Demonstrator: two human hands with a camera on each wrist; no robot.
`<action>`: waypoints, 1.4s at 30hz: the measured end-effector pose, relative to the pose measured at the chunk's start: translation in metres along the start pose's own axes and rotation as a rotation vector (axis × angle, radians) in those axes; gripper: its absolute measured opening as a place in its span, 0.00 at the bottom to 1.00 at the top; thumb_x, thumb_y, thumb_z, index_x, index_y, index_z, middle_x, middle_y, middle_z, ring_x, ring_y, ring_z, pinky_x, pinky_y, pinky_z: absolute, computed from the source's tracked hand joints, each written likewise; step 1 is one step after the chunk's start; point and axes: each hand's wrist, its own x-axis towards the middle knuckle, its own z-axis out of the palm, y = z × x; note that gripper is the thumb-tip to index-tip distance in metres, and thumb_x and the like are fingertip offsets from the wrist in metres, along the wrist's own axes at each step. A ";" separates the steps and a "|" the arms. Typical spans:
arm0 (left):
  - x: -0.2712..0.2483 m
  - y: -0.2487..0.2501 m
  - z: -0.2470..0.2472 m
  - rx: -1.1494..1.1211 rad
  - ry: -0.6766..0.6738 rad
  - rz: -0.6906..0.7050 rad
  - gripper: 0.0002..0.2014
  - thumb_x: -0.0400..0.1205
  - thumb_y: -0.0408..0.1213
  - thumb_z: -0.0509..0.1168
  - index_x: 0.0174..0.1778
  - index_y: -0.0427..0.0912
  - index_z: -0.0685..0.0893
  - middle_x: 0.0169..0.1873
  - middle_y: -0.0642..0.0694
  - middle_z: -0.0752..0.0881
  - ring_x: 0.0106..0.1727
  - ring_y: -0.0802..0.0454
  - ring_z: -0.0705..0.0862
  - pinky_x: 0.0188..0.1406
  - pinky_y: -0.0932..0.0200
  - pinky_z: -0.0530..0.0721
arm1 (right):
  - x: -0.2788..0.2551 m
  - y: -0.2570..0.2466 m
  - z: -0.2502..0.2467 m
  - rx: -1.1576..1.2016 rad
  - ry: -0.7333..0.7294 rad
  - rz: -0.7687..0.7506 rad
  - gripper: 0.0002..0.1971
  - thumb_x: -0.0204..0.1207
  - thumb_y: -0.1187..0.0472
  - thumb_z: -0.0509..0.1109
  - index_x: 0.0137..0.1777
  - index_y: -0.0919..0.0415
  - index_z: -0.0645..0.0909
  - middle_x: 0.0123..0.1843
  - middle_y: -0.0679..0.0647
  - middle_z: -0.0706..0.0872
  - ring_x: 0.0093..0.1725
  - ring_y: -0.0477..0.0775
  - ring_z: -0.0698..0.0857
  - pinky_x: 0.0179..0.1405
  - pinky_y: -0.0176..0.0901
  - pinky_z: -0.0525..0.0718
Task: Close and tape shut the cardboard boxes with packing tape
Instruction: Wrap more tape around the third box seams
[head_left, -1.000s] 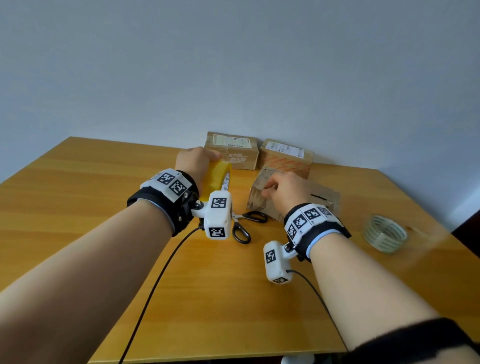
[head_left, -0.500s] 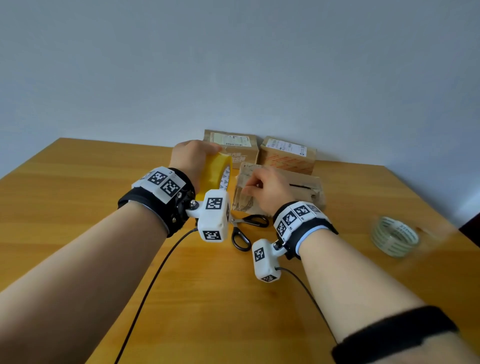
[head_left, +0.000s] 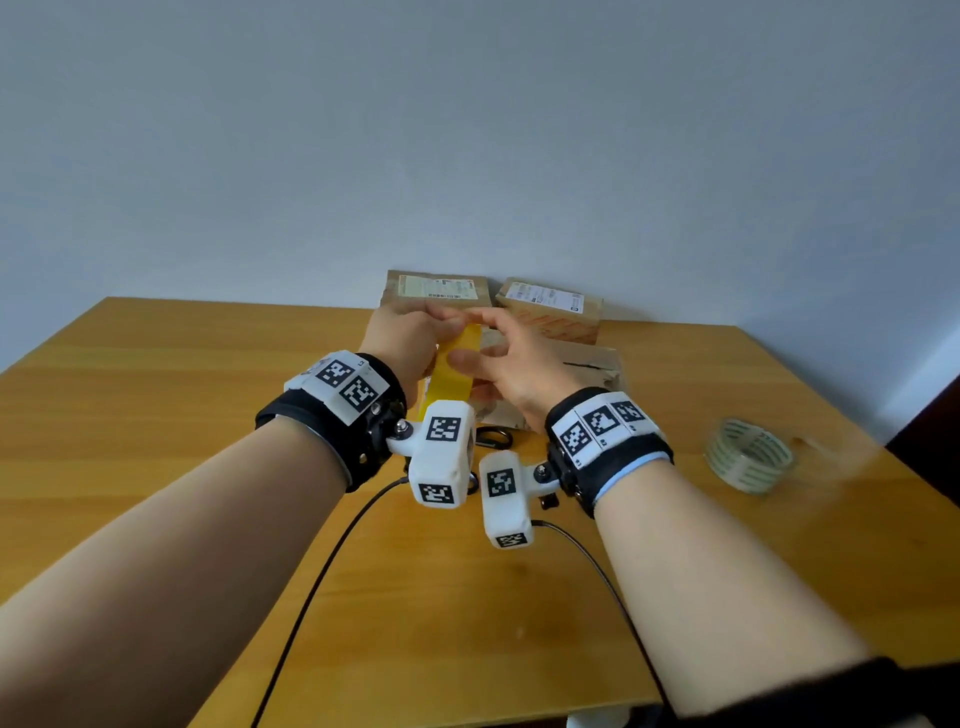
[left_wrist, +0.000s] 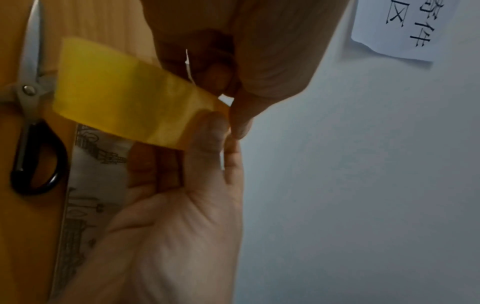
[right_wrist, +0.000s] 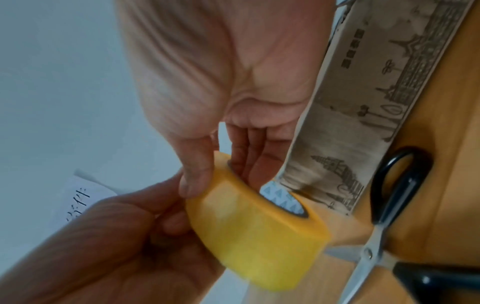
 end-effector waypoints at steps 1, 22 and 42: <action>-0.004 0.000 0.000 0.011 -0.018 0.017 0.03 0.78 0.30 0.74 0.41 0.41 0.88 0.24 0.54 0.83 0.24 0.56 0.76 0.27 0.63 0.74 | -0.002 -0.001 -0.002 -0.016 -0.013 0.006 0.27 0.75 0.54 0.82 0.72 0.40 0.78 0.57 0.62 0.91 0.51 0.67 0.93 0.48 0.66 0.93; -0.032 -0.010 -0.008 0.106 -0.286 0.018 0.43 0.62 0.35 0.86 0.71 0.47 0.72 0.54 0.38 0.86 0.51 0.41 0.90 0.52 0.39 0.90 | -0.033 -0.024 -0.010 0.123 0.168 -0.005 0.09 0.76 0.49 0.81 0.39 0.52 0.91 0.45 0.49 0.94 0.50 0.55 0.91 0.46 0.50 0.90; -0.019 0.001 -0.022 0.342 -0.029 0.406 0.45 0.63 0.45 0.86 0.71 0.49 0.68 0.31 0.48 0.78 0.29 0.54 0.77 0.27 0.60 0.76 | -0.035 -0.040 -0.005 0.397 0.190 0.098 0.12 0.75 0.62 0.82 0.55 0.63 0.86 0.54 0.61 0.93 0.50 0.59 0.95 0.43 0.49 0.93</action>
